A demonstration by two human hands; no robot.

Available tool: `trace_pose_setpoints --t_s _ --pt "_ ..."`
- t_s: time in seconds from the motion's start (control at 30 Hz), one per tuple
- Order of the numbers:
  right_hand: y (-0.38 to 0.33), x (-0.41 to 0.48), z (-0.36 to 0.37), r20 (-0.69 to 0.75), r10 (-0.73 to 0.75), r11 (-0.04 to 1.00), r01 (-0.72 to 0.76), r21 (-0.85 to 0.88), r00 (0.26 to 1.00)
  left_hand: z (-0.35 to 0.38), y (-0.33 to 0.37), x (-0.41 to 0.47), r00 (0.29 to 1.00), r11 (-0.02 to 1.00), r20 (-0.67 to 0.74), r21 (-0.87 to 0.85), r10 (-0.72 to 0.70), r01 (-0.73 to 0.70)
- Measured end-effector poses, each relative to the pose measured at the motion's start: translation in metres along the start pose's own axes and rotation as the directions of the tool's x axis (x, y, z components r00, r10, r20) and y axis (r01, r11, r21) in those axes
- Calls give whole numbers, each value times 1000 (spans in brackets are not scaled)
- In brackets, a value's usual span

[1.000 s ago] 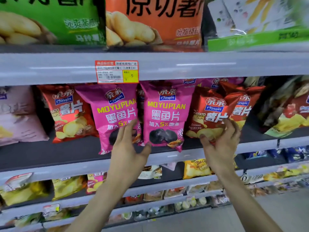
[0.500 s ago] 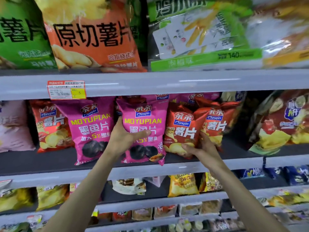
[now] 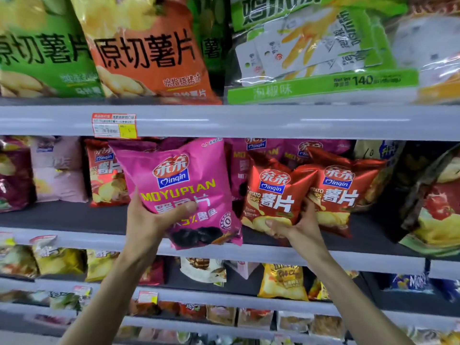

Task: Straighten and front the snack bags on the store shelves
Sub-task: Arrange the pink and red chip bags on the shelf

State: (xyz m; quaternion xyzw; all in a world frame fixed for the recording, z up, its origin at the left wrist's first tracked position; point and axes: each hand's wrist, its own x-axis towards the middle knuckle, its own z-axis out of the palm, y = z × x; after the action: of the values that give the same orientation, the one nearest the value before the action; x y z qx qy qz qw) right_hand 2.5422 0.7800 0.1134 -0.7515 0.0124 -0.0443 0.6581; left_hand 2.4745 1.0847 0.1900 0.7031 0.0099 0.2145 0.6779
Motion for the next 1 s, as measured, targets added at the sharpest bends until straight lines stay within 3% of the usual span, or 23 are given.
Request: trace_pose_setpoints --t_s 0.3,0.43,0.63,0.83,1.0 --pt "-20 8 59 232 -46 998 54 -28 972 -72 -17 -36 970 986 -196 -112 -143 123" --pt "-31 19 102 317 -44 997 62 -49 947 -73 -12 -46 966 984 -206 -117 -157 135" --pt "-31 24 127 306 -46 990 83 -111 951 -53 -5 -53 977 985 -145 -87 -157 146" --pt "-31 13 99 384 -19 970 111 -217 923 -6 14 -50 982 976 -11 -111 -190 188" --pt "-21 3 36 175 -113 983 136 -124 978 41 11 -38 966 971 134 -56 -222 232"
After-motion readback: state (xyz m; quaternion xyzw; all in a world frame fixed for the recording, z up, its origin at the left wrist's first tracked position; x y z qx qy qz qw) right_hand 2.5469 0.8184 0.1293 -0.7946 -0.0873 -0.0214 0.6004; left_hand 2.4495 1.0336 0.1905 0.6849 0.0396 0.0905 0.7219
